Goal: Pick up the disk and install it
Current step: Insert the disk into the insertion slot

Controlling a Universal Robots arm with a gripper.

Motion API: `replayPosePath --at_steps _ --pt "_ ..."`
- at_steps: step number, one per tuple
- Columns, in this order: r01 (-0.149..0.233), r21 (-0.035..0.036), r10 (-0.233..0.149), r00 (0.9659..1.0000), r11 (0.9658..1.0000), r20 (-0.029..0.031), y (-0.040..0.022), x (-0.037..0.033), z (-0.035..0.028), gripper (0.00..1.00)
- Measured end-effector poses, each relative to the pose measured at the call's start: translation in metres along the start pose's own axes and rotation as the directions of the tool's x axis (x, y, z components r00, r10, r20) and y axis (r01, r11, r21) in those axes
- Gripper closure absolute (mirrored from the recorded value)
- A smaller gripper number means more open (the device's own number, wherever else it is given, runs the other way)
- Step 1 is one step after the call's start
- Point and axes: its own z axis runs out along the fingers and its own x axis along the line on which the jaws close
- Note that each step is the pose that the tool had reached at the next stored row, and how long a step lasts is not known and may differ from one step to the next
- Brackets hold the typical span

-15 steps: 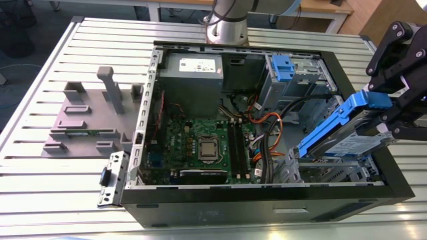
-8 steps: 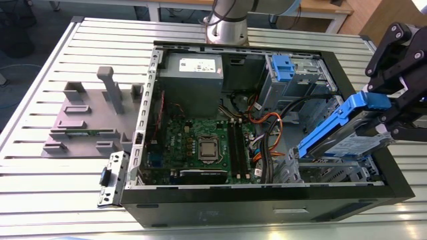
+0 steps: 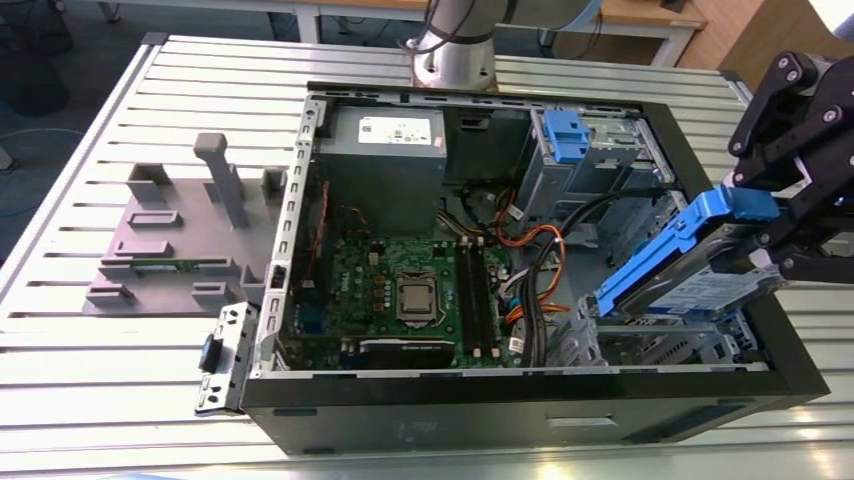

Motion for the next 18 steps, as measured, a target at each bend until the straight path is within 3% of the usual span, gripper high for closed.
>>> replayPosePath --at_steps 10,18 --pt "0.002 -0.0001 -0.002 1.0 1.0 -0.0013 -0.0001 -0.0042 0.0071 0.63" --pt "0.002 0.0002 -0.002 1.0 1.0 -0.0072 -0.0004 -0.0034 0.0144 0.63"
